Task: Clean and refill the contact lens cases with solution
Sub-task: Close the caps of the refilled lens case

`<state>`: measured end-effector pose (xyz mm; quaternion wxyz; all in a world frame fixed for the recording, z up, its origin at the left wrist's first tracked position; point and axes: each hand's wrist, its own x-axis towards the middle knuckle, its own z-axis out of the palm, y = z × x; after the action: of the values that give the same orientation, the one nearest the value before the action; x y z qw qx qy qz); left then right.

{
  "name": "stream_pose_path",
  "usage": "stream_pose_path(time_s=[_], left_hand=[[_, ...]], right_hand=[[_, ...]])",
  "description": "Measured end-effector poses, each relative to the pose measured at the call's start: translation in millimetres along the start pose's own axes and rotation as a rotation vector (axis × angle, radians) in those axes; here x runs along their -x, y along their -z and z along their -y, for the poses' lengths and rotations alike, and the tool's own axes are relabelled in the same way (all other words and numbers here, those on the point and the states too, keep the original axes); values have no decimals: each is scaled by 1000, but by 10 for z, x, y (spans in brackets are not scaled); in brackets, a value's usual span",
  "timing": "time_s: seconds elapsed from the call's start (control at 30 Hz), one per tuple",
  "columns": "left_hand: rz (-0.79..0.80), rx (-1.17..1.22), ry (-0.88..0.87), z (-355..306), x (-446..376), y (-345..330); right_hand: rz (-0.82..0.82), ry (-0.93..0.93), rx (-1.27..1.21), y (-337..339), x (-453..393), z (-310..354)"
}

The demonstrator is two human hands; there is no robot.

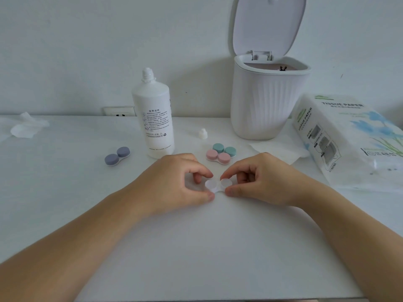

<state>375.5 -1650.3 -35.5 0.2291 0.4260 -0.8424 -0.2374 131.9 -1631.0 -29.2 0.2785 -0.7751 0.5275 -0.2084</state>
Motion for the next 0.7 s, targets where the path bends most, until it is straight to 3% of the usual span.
stream_pose_path(time_s=[0.7], left_hand=[[-17, 167, 16, -12, -25, -9]], right_hand=[[-38, 31, -73, 4, 16, -3]])
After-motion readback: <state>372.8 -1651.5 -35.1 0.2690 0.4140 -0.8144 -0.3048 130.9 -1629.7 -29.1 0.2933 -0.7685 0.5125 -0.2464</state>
